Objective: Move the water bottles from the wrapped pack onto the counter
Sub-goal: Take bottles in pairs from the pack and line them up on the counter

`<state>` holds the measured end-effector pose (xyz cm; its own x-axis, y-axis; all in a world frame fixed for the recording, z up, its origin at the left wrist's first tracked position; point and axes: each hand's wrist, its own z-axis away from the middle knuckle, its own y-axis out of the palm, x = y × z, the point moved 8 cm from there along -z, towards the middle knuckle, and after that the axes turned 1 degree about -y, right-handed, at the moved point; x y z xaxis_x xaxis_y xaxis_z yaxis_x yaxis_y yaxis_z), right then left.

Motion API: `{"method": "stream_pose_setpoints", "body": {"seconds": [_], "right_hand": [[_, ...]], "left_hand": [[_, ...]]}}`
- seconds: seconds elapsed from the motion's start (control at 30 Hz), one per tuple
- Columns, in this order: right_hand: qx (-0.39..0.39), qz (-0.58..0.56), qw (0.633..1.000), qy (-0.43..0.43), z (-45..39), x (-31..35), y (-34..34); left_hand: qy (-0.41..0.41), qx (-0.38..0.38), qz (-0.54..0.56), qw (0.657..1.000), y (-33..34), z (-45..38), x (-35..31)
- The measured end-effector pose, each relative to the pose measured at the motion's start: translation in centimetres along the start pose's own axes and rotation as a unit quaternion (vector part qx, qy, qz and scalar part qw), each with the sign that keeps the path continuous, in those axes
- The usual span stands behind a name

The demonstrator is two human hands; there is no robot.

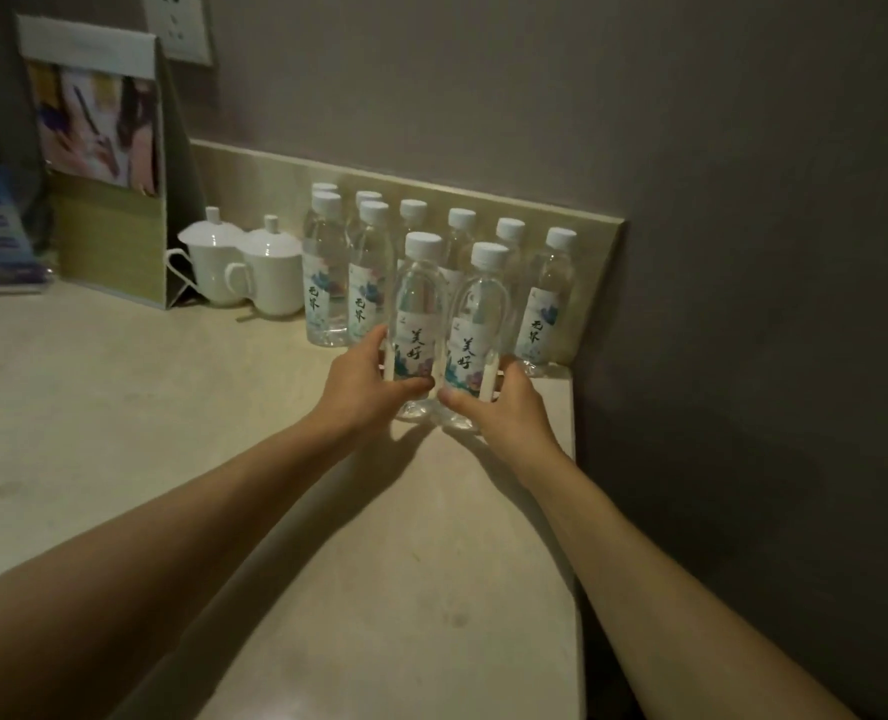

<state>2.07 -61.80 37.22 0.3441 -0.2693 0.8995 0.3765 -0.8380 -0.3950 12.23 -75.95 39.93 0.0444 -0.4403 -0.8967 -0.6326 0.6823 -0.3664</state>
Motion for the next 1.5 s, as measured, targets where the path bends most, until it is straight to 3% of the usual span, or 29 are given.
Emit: {"method": "stream_pose_setpoints", "body": {"seconds": [0.17,0.5,0.7,1.23,1.5], "right_hand": [[-0.007,0.034,0.999,-0.009,-1.7,0.2,0.8],[-0.104,0.120,0.986,0.043,-4.0,1.1,1.6],[-0.118,0.178,0.975,0.063,-4.3,1.6,1.5],[-0.156,0.266,0.947,0.085,-5.5,2.1,2.5],[-0.132,0.289,0.946,0.073,-5.8,2.7,2.6]], "left_hand": [[0.028,-0.003,-0.038,0.999,-0.3,-1.9,0.8],[0.083,-0.023,-0.157,0.984,-0.3,-6.0,1.4],[0.162,0.021,-0.388,0.907,0.6,-7.7,0.5],[0.126,0.017,-0.403,0.906,1.6,-9.9,1.9],[0.128,0.032,-0.413,0.901,1.8,-10.4,2.0]]}}
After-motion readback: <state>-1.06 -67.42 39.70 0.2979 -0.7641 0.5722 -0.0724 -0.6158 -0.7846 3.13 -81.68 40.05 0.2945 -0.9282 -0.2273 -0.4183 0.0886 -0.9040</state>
